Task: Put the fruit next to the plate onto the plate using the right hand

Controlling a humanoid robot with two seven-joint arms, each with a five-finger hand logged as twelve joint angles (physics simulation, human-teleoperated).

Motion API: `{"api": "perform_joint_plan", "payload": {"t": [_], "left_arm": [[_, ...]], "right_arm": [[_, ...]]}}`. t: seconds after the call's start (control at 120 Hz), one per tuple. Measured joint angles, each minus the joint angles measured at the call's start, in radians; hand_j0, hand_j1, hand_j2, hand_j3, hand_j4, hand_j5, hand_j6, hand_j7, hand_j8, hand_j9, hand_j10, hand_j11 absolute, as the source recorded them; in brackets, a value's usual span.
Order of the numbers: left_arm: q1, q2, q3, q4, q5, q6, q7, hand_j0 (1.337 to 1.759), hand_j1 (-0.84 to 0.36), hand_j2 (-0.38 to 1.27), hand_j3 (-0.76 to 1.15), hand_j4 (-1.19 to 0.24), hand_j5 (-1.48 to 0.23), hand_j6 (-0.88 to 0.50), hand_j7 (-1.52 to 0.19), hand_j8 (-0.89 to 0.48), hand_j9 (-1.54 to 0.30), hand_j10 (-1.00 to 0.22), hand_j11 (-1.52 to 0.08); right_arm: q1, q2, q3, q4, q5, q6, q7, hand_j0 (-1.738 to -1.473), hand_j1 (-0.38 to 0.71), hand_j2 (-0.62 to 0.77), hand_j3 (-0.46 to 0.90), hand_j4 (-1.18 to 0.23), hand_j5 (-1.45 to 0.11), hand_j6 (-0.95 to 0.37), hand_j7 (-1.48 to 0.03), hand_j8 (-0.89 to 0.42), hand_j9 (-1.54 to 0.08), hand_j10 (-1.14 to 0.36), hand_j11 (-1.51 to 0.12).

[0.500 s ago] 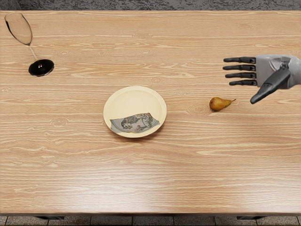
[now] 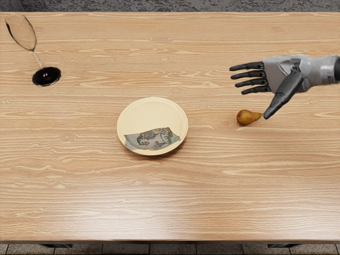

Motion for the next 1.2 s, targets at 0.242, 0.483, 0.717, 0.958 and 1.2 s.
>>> {"api": "perform_joint_plan", "payload": {"t": [0.242, 0.483, 0.717, 0.958, 1.2], "left_arm": [[0.005, 0.000, 0.001, 0.001, 0.000, 0.000, 0.000, 1.658, 0.35, 0.00, 0.00, 0.00, 0.00, 0.00, 0.00, 0.00, 0.00, 0.00, 0.00], [-0.017, 0.000, 0.004, 0.001, 0.000, 0.000, 0.000, 1.658, 0.35, 0.00, 0.00, 0.00, 0.00, 0.00, 0.00, 0.00, 0.00, 0.00, 0.00], [-0.018, 0.000, 0.004, 0.001, 0.000, 0.000, 0.000, 1.658, 0.35, 0.00, 0.00, 0.00, 0.00, 0.00, 0.00, 0.00, 0.00, 0.00, 0.00], [-0.018, 0.000, 0.004, 0.001, 0.000, 0.000, 0.000, 1.658, 0.35, 0.00, 0.00, 0.00, 0.00, 0.00, 0.00, 0.00, 0.00, 0.00, 0.00], [-0.021, 0.000, 0.004, 0.001, 0.000, 0.000, 0.000, 1.658, 0.35, 0.00, 0.00, 0.00, 0.00, 0.00, 0.00, 0.00, 0.00, 0.00, 0.00]], "right_arm": [[0.225, 0.117, -0.285, 0.020, -0.105, 0.000, -0.069, -1.658, -0.27, -0.01, 0.00, -0.07, -0.08, -0.07, -0.08, -0.07, -0.08, -0.06, -0.08], [0.308, 0.125, -0.314, 0.077, -0.271, -0.121, -0.126, -1.658, -0.28, -0.01, 0.00, -0.06, -0.08, -0.06, -0.08, -0.06, -0.08, -0.06, -0.08], [0.316, 0.158, -0.352, 0.101, -0.411, -0.281, -0.132, -1.658, -0.30, -0.01, 0.00, -0.04, -0.05, -0.04, -0.05, -0.04, -0.05, -0.04, -0.05], [0.289, 0.253, -0.495, 0.107, -0.456, -0.528, -0.132, -1.658, -0.27, -0.01, 0.00, -0.07, -0.09, -0.07, -0.09, -0.07, -0.09, -0.07, -0.09], [0.337, 0.292, -0.655, 0.119, -0.492, -0.779, -0.132, -1.658, -0.18, -0.03, 0.00, -0.15, -0.19, -0.15, -0.19, -0.15, -0.19, -0.15, -0.19]]}}
